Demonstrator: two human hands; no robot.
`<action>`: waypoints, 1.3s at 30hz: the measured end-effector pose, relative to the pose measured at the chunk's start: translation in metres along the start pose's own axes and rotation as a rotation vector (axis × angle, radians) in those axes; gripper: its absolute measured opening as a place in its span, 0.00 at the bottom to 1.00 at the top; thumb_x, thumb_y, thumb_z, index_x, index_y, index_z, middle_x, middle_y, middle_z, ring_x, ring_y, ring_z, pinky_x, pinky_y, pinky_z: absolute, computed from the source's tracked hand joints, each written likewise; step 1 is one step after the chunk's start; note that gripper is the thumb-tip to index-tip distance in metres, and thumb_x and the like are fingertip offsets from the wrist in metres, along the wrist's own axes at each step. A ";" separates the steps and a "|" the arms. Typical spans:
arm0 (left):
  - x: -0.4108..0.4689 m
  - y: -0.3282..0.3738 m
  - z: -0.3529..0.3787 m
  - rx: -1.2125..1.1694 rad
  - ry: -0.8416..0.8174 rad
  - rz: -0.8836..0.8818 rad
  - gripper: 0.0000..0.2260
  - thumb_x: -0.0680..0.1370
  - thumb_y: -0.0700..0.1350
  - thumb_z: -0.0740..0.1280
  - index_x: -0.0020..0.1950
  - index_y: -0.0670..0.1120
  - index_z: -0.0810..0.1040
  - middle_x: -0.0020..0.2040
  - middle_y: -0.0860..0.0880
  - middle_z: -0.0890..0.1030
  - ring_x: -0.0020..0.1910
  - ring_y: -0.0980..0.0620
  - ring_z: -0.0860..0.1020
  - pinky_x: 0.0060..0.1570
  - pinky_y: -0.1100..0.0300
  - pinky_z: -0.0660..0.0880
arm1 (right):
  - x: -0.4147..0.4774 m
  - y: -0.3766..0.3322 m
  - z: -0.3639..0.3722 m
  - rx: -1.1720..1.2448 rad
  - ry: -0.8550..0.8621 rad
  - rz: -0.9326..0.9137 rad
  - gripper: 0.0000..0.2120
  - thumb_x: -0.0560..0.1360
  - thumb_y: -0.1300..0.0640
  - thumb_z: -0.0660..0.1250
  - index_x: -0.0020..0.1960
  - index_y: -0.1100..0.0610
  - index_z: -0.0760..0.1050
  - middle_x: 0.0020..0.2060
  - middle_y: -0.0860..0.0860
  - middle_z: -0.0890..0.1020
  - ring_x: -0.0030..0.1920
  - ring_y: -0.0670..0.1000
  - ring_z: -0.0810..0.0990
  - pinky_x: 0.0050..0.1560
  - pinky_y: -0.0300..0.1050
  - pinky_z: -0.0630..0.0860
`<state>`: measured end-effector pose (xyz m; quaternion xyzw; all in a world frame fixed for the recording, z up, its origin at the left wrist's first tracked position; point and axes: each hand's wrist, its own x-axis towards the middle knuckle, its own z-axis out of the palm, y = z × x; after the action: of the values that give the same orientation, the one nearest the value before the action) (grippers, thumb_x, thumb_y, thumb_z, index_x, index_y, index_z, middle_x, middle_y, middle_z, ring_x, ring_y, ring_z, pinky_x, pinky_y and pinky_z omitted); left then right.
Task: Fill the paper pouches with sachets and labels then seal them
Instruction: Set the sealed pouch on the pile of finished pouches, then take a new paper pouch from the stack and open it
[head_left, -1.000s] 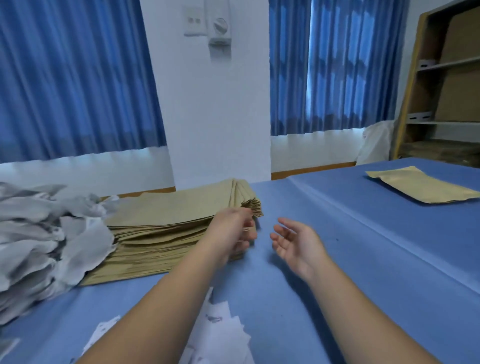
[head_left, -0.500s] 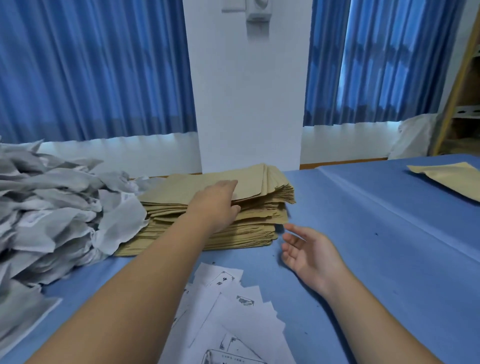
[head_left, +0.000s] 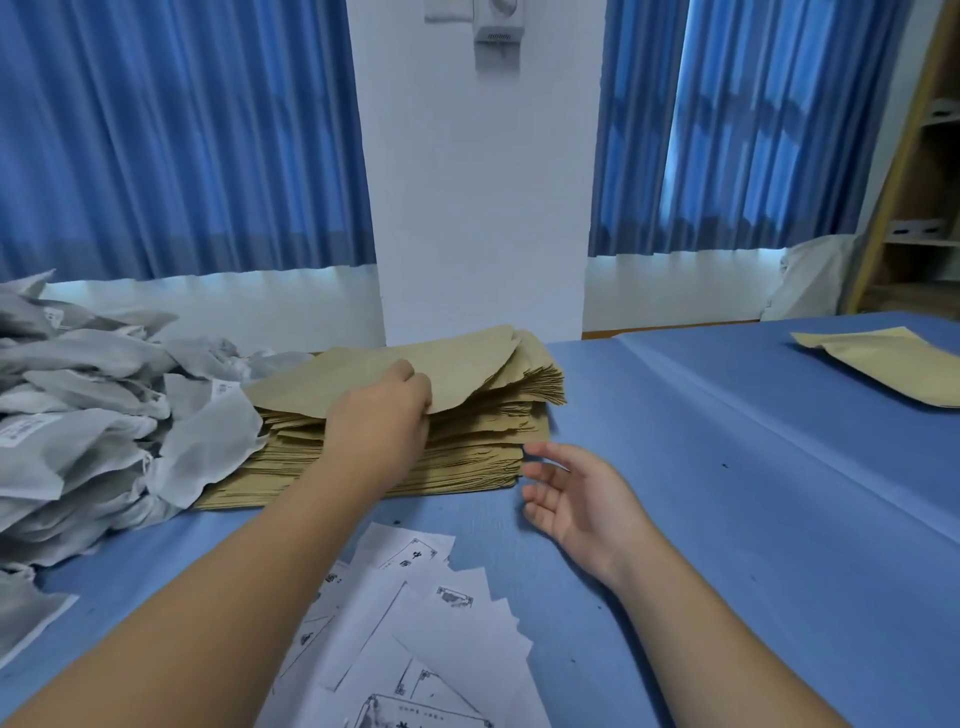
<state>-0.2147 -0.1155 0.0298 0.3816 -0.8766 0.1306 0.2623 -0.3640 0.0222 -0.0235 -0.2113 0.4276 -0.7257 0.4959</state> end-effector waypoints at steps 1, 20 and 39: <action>-0.010 -0.004 -0.004 -0.057 0.021 0.013 0.07 0.77 0.44 0.63 0.54 0.48 0.75 0.56 0.51 0.74 0.44 0.42 0.78 0.36 0.57 0.68 | -0.002 -0.001 0.004 -0.002 -0.027 -0.007 0.11 0.77 0.54 0.64 0.53 0.60 0.78 0.37 0.55 0.80 0.31 0.51 0.78 0.31 0.41 0.76; -0.119 -0.034 -0.067 -0.458 0.134 0.186 0.13 0.78 0.49 0.61 0.52 0.45 0.83 0.51 0.52 0.81 0.50 0.51 0.79 0.51 0.56 0.74 | -0.053 0.028 0.081 -0.223 -0.011 -0.181 0.08 0.78 0.56 0.67 0.45 0.61 0.76 0.32 0.55 0.84 0.30 0.51 0.82 0.28 0.38 0.77; -0.098 -0.020 -0.049 -0.638 0.038 0.009 0.05 0.72 0.44 0.73 0.37 0.51 0.84 0.32 0.59 0.79 0.35 0.64 0.75 0.36 0.74 0.66 | -0.053 0.043 0.093 -0.444 -0.006 -0.233 0.11 0.76 0.58 0.68 0.47 0.67 0.76 0.40 0.56 0.85 0.37 0.51 0.84 0.35 0.43 0.79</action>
<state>-0.1261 -0.0494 0.0161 0.2736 -0.8700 -0.1427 0.3847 -0.2506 0.0257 -0.0029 -0.3651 0.5480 -0.6654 0.3516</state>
